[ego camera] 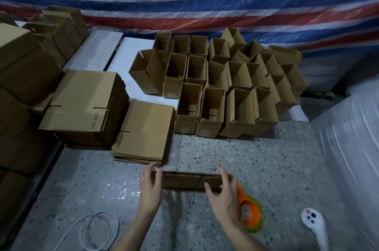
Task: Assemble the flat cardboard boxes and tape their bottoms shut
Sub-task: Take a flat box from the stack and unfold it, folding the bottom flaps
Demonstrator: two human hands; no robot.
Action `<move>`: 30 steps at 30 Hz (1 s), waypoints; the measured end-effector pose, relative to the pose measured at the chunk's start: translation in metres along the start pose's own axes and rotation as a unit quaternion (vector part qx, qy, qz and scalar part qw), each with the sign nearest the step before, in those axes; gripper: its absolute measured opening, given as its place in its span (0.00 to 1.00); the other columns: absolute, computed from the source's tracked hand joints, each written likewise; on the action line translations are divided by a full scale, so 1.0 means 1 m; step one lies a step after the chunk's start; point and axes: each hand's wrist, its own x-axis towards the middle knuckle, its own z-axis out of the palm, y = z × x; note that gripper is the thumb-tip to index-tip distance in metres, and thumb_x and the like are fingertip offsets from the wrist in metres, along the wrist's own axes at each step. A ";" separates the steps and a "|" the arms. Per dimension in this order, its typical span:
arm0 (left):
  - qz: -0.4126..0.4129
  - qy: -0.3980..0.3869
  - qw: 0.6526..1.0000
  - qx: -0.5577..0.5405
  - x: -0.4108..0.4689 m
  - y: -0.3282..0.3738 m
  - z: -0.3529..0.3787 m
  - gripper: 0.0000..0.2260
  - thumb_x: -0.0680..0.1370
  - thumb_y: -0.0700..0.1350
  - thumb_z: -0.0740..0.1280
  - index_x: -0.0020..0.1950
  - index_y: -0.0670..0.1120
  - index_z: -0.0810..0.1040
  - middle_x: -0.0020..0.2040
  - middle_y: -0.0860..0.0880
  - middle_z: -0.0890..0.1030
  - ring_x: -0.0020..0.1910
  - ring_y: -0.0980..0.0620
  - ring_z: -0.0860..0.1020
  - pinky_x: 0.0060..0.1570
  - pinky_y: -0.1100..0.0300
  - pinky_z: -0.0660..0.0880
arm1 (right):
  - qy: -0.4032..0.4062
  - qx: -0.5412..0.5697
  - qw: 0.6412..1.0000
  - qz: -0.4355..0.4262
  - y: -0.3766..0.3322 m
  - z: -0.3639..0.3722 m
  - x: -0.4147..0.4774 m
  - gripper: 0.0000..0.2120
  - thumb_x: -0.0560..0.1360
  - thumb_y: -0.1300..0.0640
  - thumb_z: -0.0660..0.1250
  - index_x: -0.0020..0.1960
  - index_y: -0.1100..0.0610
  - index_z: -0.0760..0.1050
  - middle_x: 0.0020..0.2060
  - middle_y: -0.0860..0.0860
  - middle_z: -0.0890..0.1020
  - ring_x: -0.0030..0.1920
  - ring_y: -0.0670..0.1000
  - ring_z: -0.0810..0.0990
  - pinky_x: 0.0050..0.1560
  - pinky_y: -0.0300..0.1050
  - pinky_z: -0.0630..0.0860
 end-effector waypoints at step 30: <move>-0.058 0.049 0.997 0.016 -0.003 0.022 -0.011 0.11 0.84 0.51 0.59 0.53 0.50 0.80 0.46 0.52 0.83 0.49 0.53 0.80 0.44 0.59 0.75 | -0.196 0.011 0.970 -0.144 -0.006 -0.010 0.025 0.54 0.66 0.64 0.72 0.79 0.40 0.44 0.77 0.35 0.33 0.79 0.40 0.42 0.69 0.30 0.67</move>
